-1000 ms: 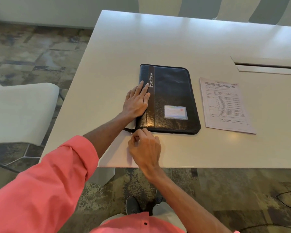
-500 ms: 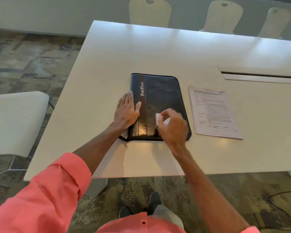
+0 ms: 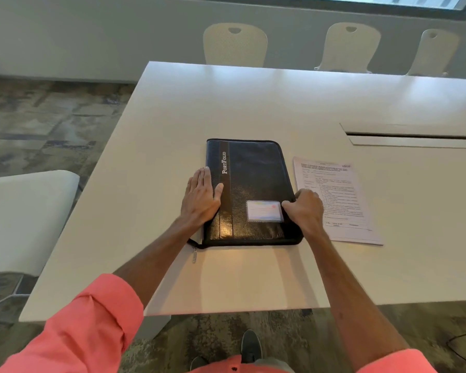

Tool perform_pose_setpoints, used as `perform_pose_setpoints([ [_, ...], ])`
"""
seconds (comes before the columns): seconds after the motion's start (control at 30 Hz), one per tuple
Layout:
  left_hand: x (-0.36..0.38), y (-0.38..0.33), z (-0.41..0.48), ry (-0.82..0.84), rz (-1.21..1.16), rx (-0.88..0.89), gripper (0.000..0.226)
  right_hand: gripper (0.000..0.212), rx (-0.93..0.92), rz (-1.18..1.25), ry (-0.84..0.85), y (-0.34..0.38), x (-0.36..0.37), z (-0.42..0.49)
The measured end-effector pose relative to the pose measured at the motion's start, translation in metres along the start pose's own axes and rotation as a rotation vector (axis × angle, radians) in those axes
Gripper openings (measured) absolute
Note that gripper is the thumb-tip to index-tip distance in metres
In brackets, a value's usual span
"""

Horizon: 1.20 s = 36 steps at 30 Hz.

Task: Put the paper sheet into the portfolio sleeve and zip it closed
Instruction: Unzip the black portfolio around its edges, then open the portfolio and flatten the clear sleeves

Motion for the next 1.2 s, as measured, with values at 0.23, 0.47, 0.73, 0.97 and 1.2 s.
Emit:
perform_pose_setpoints([
  [0.23,-0.015,-0.015,-0.005,0.003,-0.083,-0.030,0.075,0.019,0.085,0.393,0.083,-0.008,-0.015,0.009],
  [0.47,-0.065,-0.072,-0.003,-0.020,-0.168,0.010,0.069,0.014,-0.024,0.614,0.144,0.042,-0.052,0.017],
  [0.73,-0.130,-0.132,-0.010,-0.021,-0.401,0.030,0.066,0.037,-0.328,0.796,0.181,0.140,-0.074,-0.010],
  [0.97,-0.192,-0.099,-0.015,-0.036,-0.778,-0.130,0.070,0.054,-0.560,0.921,0.249,0.221,-0.061,-0.052],
  [1.2,-0.239,0.004,-0.009,0.000,-0.796,-0.325,0.044,0.050,-0.748,0.819,0.375,0.281,-0.017,-0.095],
])
Point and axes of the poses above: each hand's wrist, its own z-axis towards the middle knuckle, its own x-axis out of the palm, y = z × x, the point moved 8 cm from there along z, towards the middle knuckle, and after that the axes turned 8 degrees about -x, right-handed, at the moved point
